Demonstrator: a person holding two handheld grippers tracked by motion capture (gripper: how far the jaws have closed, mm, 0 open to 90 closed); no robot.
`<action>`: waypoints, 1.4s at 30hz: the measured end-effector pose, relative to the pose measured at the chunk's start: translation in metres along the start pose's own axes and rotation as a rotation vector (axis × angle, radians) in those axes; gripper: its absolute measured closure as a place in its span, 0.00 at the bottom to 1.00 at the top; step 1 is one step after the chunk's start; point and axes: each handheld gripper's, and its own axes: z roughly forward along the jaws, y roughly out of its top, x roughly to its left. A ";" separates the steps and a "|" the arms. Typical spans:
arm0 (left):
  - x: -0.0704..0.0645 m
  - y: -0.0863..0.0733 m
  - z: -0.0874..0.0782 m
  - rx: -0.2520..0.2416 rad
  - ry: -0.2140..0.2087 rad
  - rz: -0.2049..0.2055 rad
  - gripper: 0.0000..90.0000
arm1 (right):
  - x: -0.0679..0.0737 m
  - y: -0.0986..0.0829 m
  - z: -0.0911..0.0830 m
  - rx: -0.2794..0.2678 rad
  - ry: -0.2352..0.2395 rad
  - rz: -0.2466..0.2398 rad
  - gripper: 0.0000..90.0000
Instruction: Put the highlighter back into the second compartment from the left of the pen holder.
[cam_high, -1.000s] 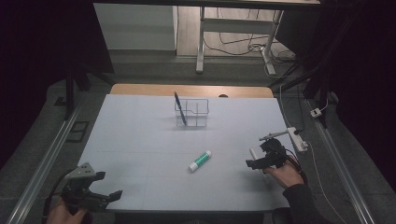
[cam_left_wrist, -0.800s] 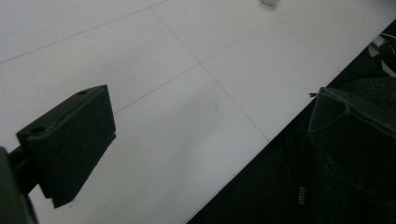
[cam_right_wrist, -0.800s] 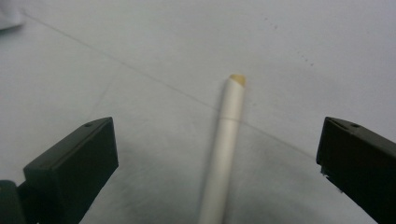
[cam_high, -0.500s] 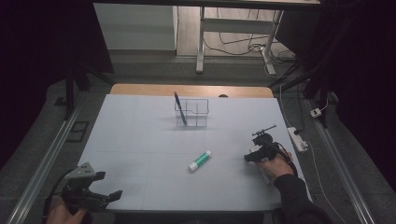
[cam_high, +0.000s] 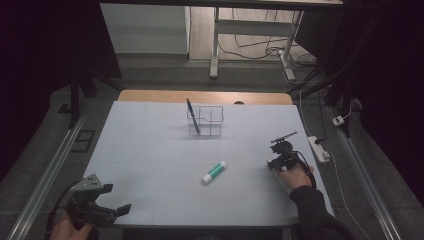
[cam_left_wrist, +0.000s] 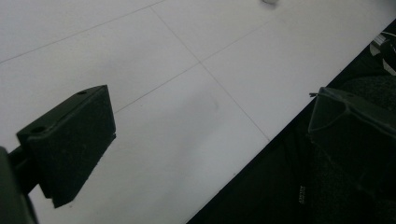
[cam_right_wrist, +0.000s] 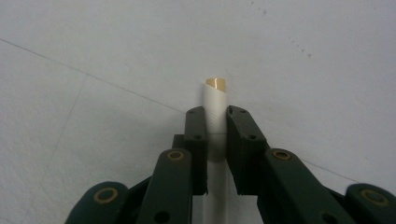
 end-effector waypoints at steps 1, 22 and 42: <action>0.000 0.000 0.000 0.000 0.000 0.000 0.01 | 0.000 0.000 0.000 0.003 0.000 0.005 0.87; 0.000 0.000 0.000 -0.003 -0.001 0.002 0.01 | 0.011 0.020 -0.049 -0.358 0.159 -0.045 0.87; 0.001 0.000 -0.001 -0.005 -0.004 0.000 0.01 | 0.054 0.057 -0.071 -0.559 0.227 -0.157 0.87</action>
